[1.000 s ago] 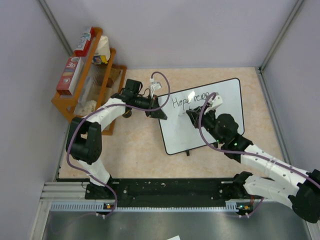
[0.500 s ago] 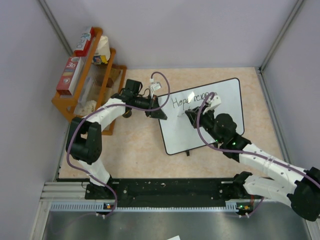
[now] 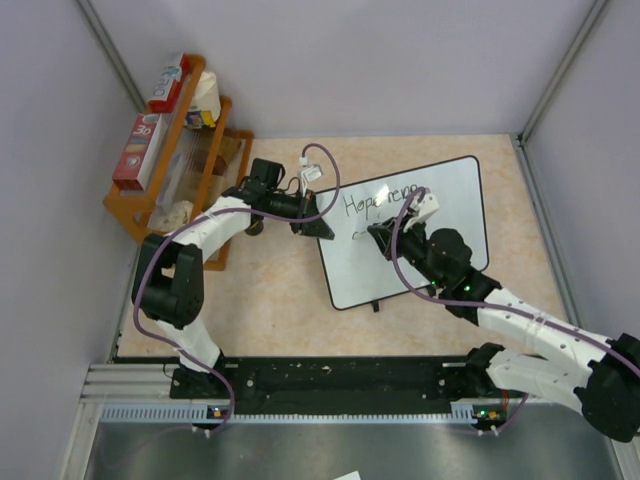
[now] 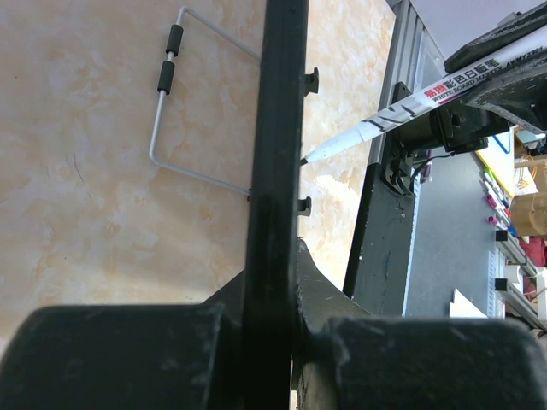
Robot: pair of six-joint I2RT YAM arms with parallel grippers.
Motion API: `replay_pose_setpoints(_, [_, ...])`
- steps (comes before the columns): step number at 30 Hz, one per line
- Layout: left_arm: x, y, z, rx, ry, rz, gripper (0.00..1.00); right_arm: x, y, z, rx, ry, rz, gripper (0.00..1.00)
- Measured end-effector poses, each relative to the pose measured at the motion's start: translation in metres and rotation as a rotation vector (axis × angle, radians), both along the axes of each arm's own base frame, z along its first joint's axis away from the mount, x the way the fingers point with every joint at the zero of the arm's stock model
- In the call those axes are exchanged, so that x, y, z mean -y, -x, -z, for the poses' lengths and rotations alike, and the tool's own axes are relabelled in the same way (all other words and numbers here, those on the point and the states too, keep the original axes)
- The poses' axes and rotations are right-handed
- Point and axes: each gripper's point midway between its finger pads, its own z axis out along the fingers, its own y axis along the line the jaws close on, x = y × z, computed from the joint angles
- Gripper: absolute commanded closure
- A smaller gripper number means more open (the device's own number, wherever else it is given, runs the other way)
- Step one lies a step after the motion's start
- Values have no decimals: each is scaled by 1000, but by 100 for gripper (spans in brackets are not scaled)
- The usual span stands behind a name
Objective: Write a sentence on the whiteboard
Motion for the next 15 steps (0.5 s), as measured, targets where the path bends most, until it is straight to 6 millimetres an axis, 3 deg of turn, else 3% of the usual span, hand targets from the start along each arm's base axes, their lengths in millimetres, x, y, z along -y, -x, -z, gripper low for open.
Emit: replay_pose_setpoints(15, [0,0,1,0,-1,-1,100,7,4,9,-20,7,25,100])
